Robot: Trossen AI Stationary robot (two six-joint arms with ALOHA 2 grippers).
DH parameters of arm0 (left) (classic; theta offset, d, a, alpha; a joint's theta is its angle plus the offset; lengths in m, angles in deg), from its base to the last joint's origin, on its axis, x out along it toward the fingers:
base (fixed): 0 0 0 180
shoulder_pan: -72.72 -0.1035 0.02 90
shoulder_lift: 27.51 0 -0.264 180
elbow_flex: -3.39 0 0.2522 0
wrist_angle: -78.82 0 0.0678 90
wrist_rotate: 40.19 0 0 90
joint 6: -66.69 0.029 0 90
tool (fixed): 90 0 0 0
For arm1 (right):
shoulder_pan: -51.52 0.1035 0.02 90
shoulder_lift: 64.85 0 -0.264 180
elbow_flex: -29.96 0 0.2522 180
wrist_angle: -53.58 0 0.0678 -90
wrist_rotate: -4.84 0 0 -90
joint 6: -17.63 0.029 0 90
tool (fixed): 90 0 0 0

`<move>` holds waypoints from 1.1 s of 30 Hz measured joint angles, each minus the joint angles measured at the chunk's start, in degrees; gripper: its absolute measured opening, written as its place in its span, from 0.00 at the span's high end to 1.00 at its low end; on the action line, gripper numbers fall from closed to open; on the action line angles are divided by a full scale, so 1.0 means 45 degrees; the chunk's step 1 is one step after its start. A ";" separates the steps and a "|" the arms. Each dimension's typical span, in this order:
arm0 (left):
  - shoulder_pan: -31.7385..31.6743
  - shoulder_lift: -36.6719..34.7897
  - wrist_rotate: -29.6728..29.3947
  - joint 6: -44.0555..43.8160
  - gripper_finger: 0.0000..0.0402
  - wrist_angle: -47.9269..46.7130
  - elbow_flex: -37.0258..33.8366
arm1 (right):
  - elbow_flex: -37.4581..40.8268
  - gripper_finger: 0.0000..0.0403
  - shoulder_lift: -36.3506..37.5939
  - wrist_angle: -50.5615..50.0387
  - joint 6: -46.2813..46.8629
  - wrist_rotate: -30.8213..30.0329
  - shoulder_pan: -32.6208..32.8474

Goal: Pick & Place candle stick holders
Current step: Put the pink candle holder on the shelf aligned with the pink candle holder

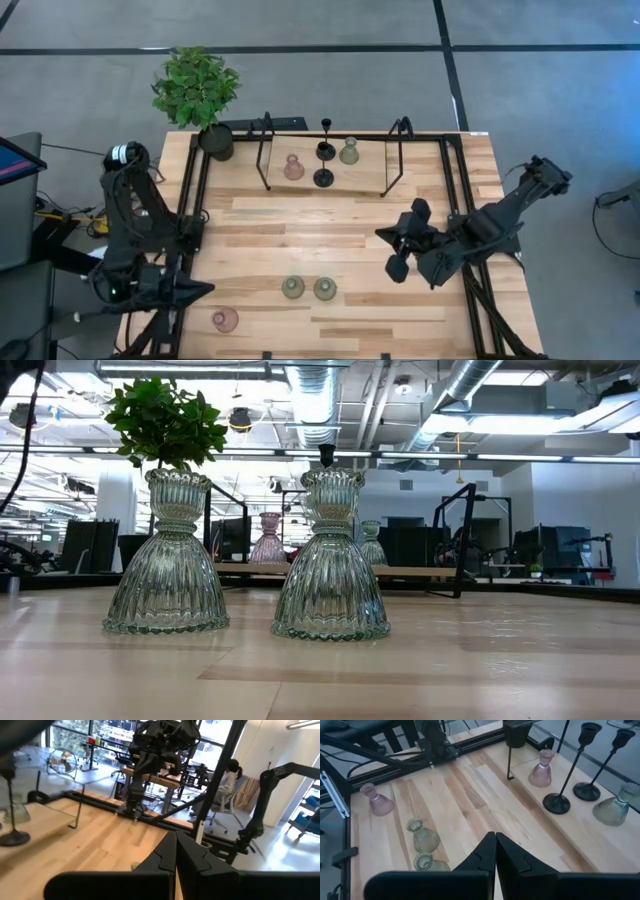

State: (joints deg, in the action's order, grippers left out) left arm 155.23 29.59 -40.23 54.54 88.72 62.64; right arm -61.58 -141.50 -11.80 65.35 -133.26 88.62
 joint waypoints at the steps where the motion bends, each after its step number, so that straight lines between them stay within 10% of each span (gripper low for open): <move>1: -0.0048 -0.0181 0.0002 0.0258 1.00 0.0000 0.0000 | 0.0000 1.00 0.0043 -0.0008 -0.0025 0.0001 0.0000; 24: -0.0712 -0.2088 0.0149 0.3340 1.00 -0.0005 0.0010 | 0.0000 1.00 0.0099 -0.0469 -0.0564 0.0010 -0.0561; 33: -0.2656 -0.3557 0.5722 0.5498 0.99 -0.0005 0.0010 | 0.0000 1.00 0.0104 -0.0461 -0.0634 0.0010 -0.0952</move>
State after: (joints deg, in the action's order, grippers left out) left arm 143.28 13.58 -14.48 79.28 88.69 62.69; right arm -61.58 -141.03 -13.88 62.49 -133.21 84.34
